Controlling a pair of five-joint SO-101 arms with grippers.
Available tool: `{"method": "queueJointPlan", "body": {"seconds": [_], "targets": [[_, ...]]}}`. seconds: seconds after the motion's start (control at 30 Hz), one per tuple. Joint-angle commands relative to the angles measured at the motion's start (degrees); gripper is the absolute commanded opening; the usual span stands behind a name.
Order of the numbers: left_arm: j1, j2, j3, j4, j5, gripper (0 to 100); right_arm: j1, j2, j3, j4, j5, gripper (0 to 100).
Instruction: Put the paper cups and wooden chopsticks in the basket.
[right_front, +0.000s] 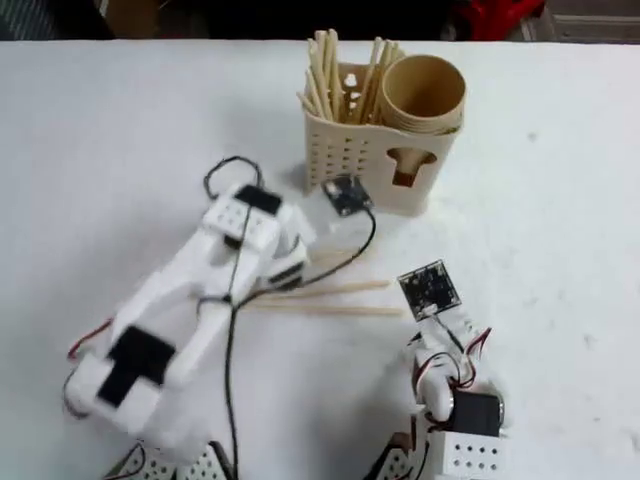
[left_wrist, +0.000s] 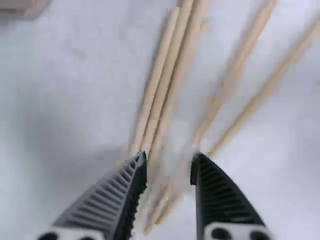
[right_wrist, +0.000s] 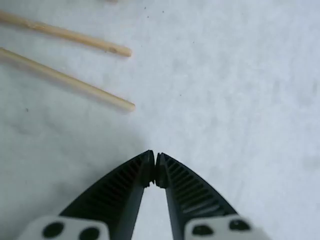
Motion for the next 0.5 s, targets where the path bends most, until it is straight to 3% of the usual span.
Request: {"method": "queueJointPlan", "body": {"seconds": [0.0,0.23,0.47], "targets": [[2.51,-13.14,11.60,-5.01,-1.67,16,0.13,-0.40,0.44,0.13,0.70,1.8],[2.77,-9.45,15.74,-8.97,-4.48,16,0.13,-0.40,0.44,0.13,0.70,1.8],[0.40,3.82,5.63,-9.14,-4.13,16,0.13,-0.40,0.44,0.13,0.70,1.8]]}}
